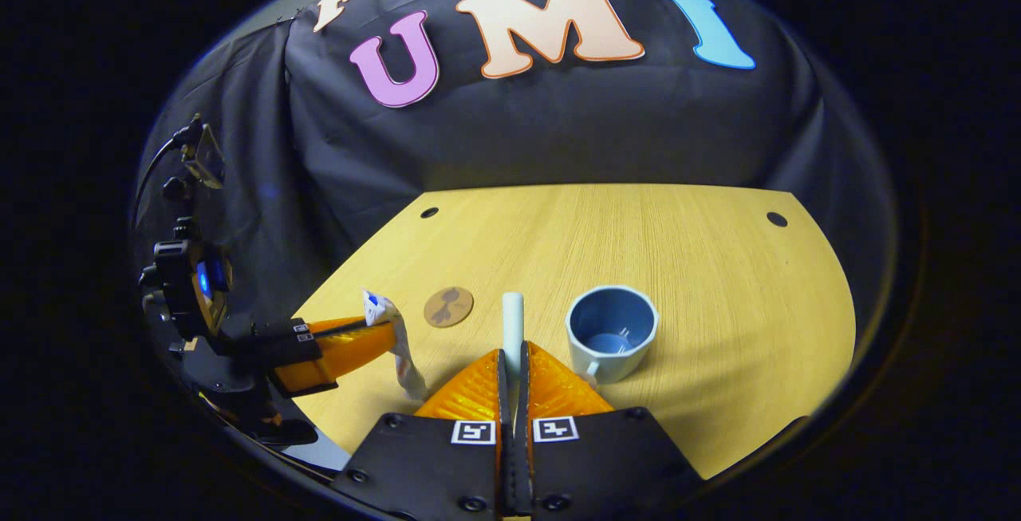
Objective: Put the toothbrush and toothpaste on the desktop into the cup, then pick up the cup and place it on the coaster on the desktop.
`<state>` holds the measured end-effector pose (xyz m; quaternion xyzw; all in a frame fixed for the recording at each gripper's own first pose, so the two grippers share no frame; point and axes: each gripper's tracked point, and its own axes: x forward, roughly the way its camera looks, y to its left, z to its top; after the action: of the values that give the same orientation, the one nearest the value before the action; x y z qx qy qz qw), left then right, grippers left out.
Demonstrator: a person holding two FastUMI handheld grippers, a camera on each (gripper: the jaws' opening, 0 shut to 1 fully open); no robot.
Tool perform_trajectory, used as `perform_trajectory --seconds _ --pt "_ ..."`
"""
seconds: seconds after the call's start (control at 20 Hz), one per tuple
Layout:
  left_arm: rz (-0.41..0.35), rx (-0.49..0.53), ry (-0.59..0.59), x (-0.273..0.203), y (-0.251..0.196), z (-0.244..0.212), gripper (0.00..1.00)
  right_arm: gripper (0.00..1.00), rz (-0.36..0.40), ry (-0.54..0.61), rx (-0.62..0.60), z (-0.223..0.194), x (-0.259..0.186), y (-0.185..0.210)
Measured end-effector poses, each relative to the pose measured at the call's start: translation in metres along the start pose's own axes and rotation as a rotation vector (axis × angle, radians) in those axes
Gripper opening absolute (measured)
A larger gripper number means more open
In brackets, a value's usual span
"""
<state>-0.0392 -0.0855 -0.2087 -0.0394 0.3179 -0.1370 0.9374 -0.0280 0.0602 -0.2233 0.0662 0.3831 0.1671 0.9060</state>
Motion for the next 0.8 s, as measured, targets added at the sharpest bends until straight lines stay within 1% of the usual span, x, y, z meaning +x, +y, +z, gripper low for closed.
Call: perform_trajectory --seconds 0.05,0.1,0.3,0.4,0.45,0.55,0.6,0.65,0.8 --pt "-0.003 0.000 -0.009 -0.002 -0.001 0.006 0.00 0.00 -0.004 -0.032 0.003 0.012 0.001 -0.003" --pt "-0.009 -0.001 -0.018 -0.005 -0.002 0.010 0.01 0.03 -0.006 -0.057 0.007 0.024 0.001 -0.007" --pt "-0.018 -0.003 -0.042 -0.010 -0.012 0.030 0.00 0.03 -0.022 -0.175 0.031 0.077 0.005 -0.023" --pt "-0.017 -0.002 -0.053 -0.015 -0.013 0.038 0.00 0.03 -0.032 -0.216 0.042 0.097 0.008 -0.031" --pt "-0.014 -0.003 -0.061 -0.018 -0.013 0.042 0.01 0.03 -0.036 -0.236 0.051 0.105 0.013 -0.035" --pt "-0.006 -0.005 -0.072 -0.024 -0.014 0.046 0.00 0.03 -0.054 -0.273 0.067 0.117 0.020 -0.049" --pt "0.002 -0.004 -0.078 -0.026 -0.013 0.049 0.00 0.00 -0.060 -0.293 0.077 0.121 0.023 -0.056" --pt "0.008 -0.005 -0.085 -0.028 -0.013 0.052 0.00 0.03 -0.065 -0.310 0.081 0.126 0.024 -0.060" --pt "0.029 -0.007 -0.093 -0.034 -0.012 0.055 0.00 0.03 -0.088 -0.367 0.055 0.138 0.034 -0.070"
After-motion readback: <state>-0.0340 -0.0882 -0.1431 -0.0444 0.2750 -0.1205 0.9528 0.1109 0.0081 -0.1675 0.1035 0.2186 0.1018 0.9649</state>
